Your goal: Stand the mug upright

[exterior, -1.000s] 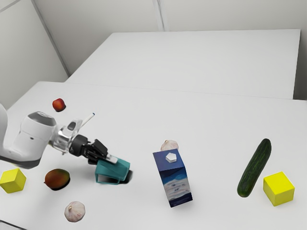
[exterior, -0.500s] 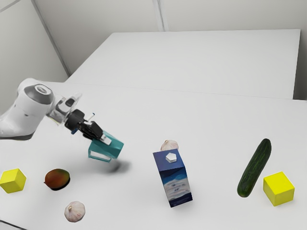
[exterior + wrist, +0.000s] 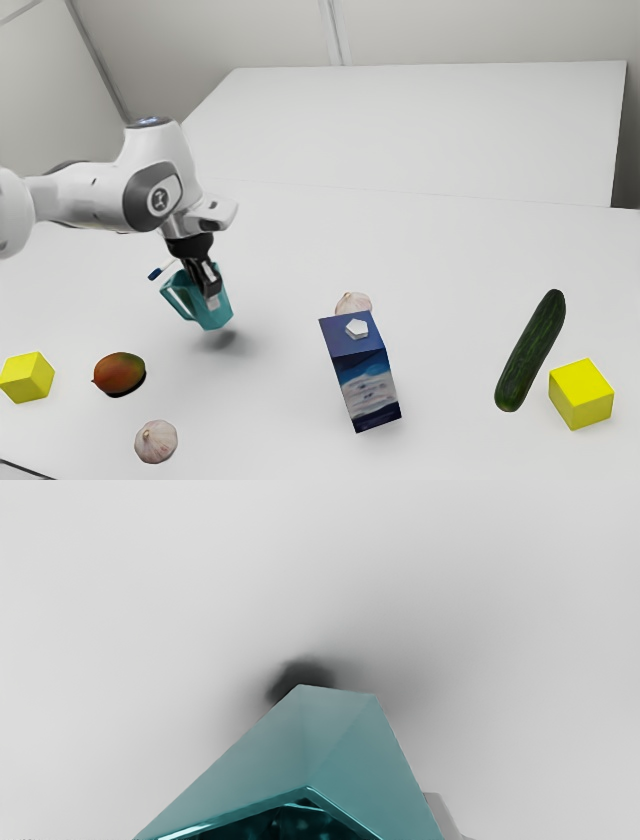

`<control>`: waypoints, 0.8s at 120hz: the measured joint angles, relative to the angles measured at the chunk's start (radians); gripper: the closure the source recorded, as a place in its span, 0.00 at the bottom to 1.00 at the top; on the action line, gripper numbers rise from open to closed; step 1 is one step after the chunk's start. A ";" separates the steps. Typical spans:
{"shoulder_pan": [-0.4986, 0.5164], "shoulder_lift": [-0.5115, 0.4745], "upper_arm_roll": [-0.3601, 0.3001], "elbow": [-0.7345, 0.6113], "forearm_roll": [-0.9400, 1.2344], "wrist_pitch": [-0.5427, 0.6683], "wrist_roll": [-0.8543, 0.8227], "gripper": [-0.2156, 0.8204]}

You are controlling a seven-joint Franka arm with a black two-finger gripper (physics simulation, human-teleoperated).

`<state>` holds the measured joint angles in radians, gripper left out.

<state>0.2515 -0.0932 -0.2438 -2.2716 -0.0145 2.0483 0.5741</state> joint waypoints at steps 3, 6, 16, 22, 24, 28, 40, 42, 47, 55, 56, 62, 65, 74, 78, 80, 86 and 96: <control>0.002 0.002 -0.006 -0.009 0.012 0.016 -0.012 0.94; 0.002 0.003 -0.010 -0.020 0.022 0.033 -0.023 0.94; 0.005 0.007 -0.023 -0.054 0.045 0.085 -0.056 0.94; 0.006 0.012 -0.033 -0.061 0.058 0.109 -0.074 0.94; 0.006 0.013 -0.037 -0.062 0.064 0.115 -0.080 0.94; 0.004 0.019 -0.043 -0.064 0.073 0.127 -0.092 0.94; -0.003 0.050 -0.048 -0.067 0.090 0.158 -0.123 0.94; -0.003 0.054 -0.049 -0.068 0.092 0.163 -0.127 0.94; -0.003 0.064 -0.049 -0.068 0.095 0.173 -0.138 0.94; -0.003 0.072 -0.049 -0.068 0.098 0.185 -0.154 0.93; -0.003 0.072 -0.049 -0.068 0.099 0.186 -0.156 0.93; -0.002 0.074 -0.049 -0.068 0.099 0.192 -0.167 0.88; -0.001 0.075 -0.049 -0.068 0.099 0.195 -0.172 0.84; 0.001 0.081 -0.049 -0.068 0.099 0.201 -0.186 0.67; 0.001 0.082 -0.049 -0.068 0.098 0.203 -0.191 0.61; 0.002 0.082 -0.049 -0.067 0.097 0.204 -0.194 0.58; 0.003 0.076 -0.049 -0.066 0.096 0.205 -0.202 0.50; 0.008 0.047 -0.051 -0.061 0.090 0.201 -0.212 0.40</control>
<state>0.2598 -0.0461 -0.2948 -2.3322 0.0757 2.2496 0.3625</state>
